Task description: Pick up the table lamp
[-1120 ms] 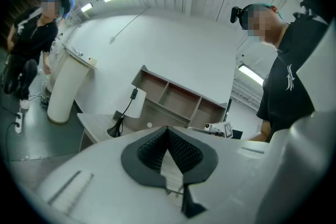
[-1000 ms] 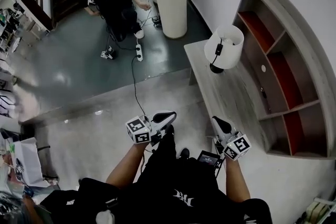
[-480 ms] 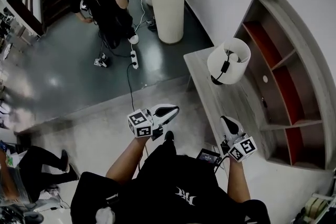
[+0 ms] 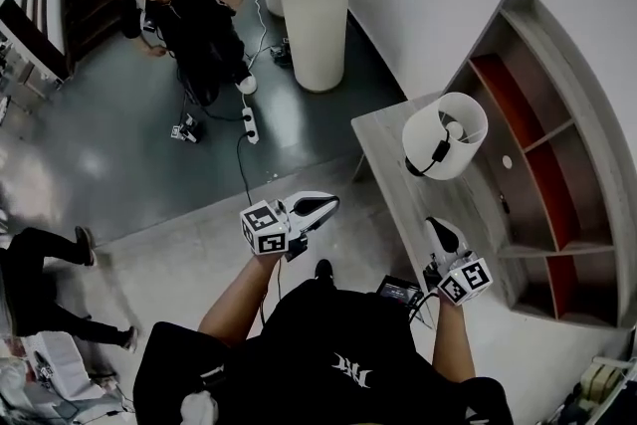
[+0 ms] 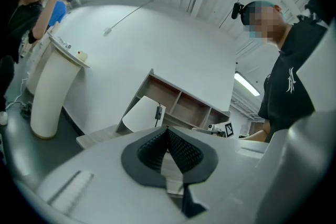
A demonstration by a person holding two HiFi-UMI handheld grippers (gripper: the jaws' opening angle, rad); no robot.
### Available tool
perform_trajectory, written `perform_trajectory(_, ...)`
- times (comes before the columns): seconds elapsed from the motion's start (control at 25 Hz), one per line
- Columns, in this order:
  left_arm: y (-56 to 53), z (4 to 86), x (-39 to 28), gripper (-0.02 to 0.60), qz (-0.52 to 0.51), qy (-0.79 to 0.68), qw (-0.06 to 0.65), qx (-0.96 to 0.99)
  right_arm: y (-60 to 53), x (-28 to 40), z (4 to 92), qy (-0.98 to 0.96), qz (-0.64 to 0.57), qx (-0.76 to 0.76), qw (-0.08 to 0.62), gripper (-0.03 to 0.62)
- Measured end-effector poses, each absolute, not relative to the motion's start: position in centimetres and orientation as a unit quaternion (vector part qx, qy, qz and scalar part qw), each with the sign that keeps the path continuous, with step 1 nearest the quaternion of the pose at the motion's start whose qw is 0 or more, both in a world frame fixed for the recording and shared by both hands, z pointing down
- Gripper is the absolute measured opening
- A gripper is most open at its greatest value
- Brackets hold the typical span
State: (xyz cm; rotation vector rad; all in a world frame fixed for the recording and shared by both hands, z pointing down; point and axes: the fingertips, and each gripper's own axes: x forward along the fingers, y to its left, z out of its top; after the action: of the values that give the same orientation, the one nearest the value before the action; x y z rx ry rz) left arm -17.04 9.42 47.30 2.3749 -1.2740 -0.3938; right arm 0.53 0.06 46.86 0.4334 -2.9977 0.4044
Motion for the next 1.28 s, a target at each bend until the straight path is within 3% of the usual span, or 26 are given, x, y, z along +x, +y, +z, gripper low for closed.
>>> perform_trajectory(0.76, -1.1, 48.5, -21.8, -0.002, -0.123, -0.398, 0.219, 0.882, -7.6, 0.7, 48.3, -0.959, 0.163, 0.230, 0.015, 0.002)
perform_trajectory(1.28, -10.4, 49.1, -23.6, -0.002, -0.107, -0.354, 0.269, 0.889, -15.0, 1.1, 50.0, -0.940, 0.216, 0.265, -0.003, 0.002)
